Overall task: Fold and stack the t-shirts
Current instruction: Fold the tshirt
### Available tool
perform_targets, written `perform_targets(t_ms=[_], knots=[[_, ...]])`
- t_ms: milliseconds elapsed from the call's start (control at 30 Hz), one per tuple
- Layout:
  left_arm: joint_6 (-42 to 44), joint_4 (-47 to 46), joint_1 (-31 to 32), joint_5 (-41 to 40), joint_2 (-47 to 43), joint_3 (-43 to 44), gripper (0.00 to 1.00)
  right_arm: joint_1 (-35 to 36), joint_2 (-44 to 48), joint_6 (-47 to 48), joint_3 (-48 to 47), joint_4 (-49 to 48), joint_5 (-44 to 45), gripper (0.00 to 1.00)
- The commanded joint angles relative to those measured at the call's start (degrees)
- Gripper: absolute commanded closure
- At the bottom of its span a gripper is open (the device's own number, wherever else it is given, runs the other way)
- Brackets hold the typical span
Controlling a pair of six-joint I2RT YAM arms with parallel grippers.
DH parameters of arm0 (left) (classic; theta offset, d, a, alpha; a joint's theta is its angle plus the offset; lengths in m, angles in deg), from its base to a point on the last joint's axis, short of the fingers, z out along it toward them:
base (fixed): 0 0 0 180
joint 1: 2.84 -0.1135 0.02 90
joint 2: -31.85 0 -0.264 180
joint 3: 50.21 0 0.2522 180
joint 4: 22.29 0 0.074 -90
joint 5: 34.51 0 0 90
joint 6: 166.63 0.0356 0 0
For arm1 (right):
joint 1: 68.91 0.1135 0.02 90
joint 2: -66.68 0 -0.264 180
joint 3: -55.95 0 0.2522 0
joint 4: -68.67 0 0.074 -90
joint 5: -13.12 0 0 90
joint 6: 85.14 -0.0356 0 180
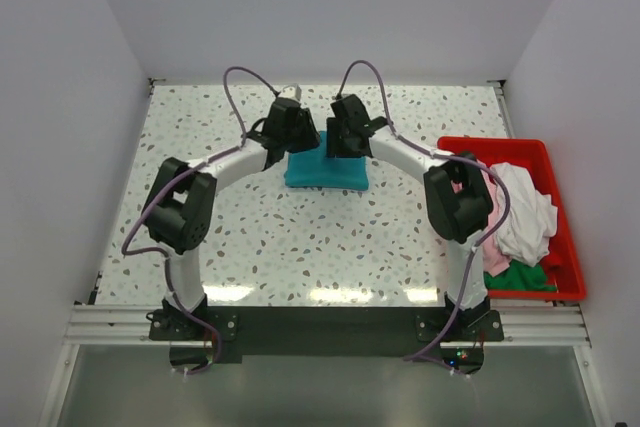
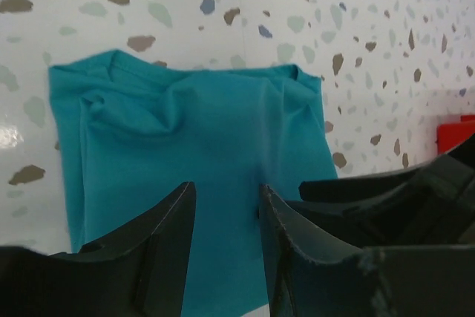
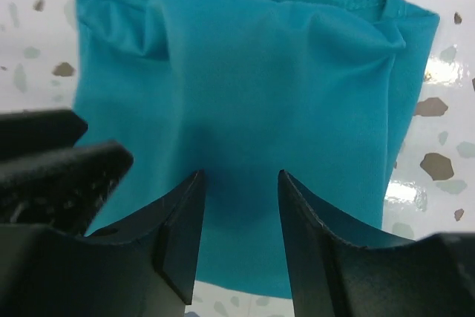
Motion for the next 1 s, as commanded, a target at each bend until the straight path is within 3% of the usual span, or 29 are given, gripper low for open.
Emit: perform_targets(t_ms=[0,233,333,533,700,967], knots=[[-0.3,-0.7,1.8,-2.8,1.6,-3.2,0.56,-0.9,-1.4,0.1,2.6,-3.1,0.4,0.53],[-8.6,1.6,8.4,-8.7,-2.9,-13.6,0.59,3.5,8.2,-2.3,20.9,-7.4,0.9,0.54],[-11.9,1.6,11.4,-9.8,-8.1,-21.6,0.59,5.3,13.9,-3.4,27.5,-8.1,0.9,0.55],[-15.8,5.3,15.6,-11.7,-19.4,-29.0,0.58,9.1,24.8,-5.2,35.9,-6.4,1.6,0.55],[-10.2,11.4,15.0,-19.2,-24.1,-23.8,0.5,8.7,26.4,-2.7,31.4,-3.2,6.5,0.53],[7.5,15.9,11.1,-19.1,-14.1,-9.7,0.51,4.0,18.7,2.5,22.7,-3.4,7.3,0.53]])
